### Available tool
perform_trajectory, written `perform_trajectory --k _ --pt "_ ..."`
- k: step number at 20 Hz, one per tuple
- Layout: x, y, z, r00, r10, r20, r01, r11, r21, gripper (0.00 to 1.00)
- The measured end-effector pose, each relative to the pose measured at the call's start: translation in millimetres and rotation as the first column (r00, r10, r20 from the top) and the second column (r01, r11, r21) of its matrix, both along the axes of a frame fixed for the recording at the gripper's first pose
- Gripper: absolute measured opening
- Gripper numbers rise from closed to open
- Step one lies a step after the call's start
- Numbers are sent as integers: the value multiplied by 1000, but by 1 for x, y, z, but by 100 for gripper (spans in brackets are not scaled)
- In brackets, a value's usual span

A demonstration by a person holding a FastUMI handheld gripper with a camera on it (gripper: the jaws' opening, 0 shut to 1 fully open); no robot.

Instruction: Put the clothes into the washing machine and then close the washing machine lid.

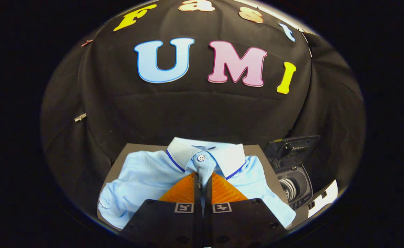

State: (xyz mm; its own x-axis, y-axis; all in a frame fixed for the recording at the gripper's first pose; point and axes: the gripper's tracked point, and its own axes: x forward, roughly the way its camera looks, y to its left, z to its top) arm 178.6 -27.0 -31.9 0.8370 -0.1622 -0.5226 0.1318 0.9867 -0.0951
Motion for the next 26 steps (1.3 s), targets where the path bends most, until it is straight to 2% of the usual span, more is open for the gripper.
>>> perform_trajectory --k 4,14,22,26 --pt "-9 -12 32 998 17 57 -12 997 -76 5" --pt "-23 -57 92 989 66 134 -54 994 -95 5" --pt "-31 -131 121 981 116 157 -103 991 -88 5" --pt "-31 -183 125 982 111 154 -98 991 -86 5"
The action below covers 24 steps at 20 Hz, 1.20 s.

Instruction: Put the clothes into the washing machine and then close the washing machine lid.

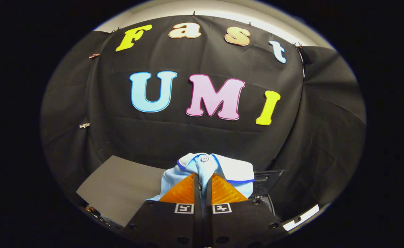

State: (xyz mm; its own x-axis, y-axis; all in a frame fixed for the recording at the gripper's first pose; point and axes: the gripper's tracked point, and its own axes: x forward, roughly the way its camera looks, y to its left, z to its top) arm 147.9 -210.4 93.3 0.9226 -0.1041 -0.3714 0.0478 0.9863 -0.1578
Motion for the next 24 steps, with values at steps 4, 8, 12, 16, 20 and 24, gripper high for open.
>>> perform_trajectory --k 4,8,12,16,20,24 --pt "5 -56 -2 1000 -19 10 19 1000 -18 5" --pt "13 -105 -9 999 -52 3 52 998 -46 5" --pt "22 -141 -33 997 -66 -26 64 995 -76 5" --pt "29 -167 -75 994 -73 -76 64 991 -117 5" --pt "29 -193 -128 986 -92 -142 76 990 -117 5" --pt "32 -210 -168 980 -102 -169 85 991 -102 5"
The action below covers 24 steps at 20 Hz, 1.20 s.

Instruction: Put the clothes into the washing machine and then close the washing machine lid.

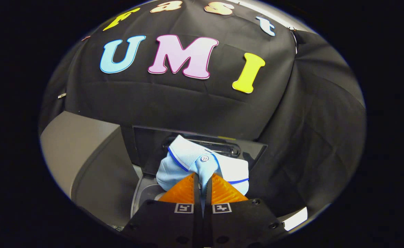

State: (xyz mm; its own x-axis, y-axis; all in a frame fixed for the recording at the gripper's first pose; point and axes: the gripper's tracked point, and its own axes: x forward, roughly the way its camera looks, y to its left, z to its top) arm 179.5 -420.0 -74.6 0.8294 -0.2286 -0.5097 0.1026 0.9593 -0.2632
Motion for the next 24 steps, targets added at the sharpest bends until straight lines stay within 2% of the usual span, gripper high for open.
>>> perform_trajectory --k 4,11,17,24 --pt "-1 -7 -31 1000 -3 -13 3 1000 2 5" --pt "4 -16 -109 994 9 -113 -10 1000 -4 5" --pt "-16 -28 -179 972 -3 -234 12 999 36 5" --pt "-36 -28 -235 939 -5 -345 22 999 44 5"
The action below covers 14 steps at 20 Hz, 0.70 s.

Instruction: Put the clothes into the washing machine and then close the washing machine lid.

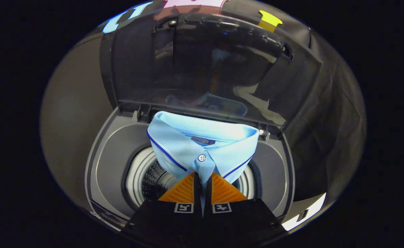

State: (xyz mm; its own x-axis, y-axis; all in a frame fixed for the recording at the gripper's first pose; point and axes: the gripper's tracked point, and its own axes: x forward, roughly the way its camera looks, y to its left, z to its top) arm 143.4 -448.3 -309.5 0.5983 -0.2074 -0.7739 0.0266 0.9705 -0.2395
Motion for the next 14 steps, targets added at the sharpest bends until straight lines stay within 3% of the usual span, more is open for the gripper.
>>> perform_trajectory --k 14 --pt "-20 0 -70 980 -18 -196 33 997 72 5"
